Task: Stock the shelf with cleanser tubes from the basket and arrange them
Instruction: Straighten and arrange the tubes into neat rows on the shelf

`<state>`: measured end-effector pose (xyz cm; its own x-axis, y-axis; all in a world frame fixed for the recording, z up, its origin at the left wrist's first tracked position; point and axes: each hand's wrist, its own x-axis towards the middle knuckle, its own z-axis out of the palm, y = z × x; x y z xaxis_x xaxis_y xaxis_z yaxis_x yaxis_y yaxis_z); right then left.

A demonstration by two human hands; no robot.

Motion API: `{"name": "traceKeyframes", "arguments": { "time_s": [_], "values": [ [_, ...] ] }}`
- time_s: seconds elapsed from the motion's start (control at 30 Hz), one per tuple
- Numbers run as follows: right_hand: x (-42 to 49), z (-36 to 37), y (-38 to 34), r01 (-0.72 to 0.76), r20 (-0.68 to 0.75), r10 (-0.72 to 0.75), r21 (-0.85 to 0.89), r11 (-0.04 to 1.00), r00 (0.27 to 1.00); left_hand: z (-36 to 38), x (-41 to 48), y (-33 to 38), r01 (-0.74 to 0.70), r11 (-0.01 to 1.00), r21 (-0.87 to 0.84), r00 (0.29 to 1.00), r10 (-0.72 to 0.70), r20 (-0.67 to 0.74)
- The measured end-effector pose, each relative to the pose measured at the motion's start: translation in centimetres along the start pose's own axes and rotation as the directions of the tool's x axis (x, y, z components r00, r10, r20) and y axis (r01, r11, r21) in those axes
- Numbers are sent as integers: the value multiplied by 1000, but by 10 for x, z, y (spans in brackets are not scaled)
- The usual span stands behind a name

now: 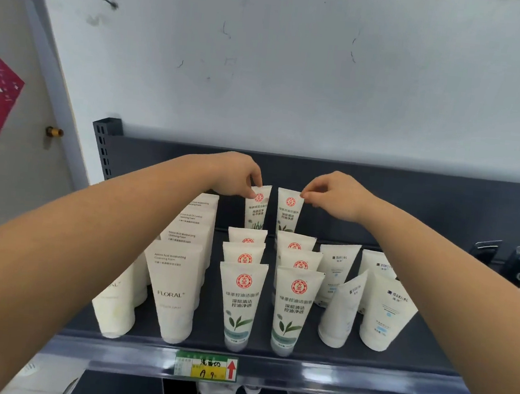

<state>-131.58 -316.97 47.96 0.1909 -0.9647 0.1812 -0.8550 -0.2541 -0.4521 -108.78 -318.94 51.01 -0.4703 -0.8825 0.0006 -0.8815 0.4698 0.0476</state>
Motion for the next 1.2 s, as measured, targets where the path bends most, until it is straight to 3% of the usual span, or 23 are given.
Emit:
{"name": "traceKeyframes", "arguments": {
  "time_s": [0.23, 0.43, 0.67, 0.93, 1.2],
  "values": [
    [43, 18, 16, -71, 17, 81, -323, 944, 997, 16, 52, -5, 106, 989, 101, 992, -112, 52],
    [57, 29, 18, -76, 57, 100, -328, 942, 993, 24, 72, -8, 134, 986, 101, 988, -141, 66],
    [61, 35, 20, -109, -14, 110, -301, 947, 994, 34, 76, -15, 144, 985, 92, 984, -153, 93],
    [42, 22, 12, 21, 141, 9, -212, 977, 990, 26, 62, -6, 94, 995, 34, 971, -99, 219],
    [5, 12, -1, 134, 209, -78, -269, 954, 975, 23, 31, 6, 27, 998, 65, 962, -44, 271]
  ]
}}
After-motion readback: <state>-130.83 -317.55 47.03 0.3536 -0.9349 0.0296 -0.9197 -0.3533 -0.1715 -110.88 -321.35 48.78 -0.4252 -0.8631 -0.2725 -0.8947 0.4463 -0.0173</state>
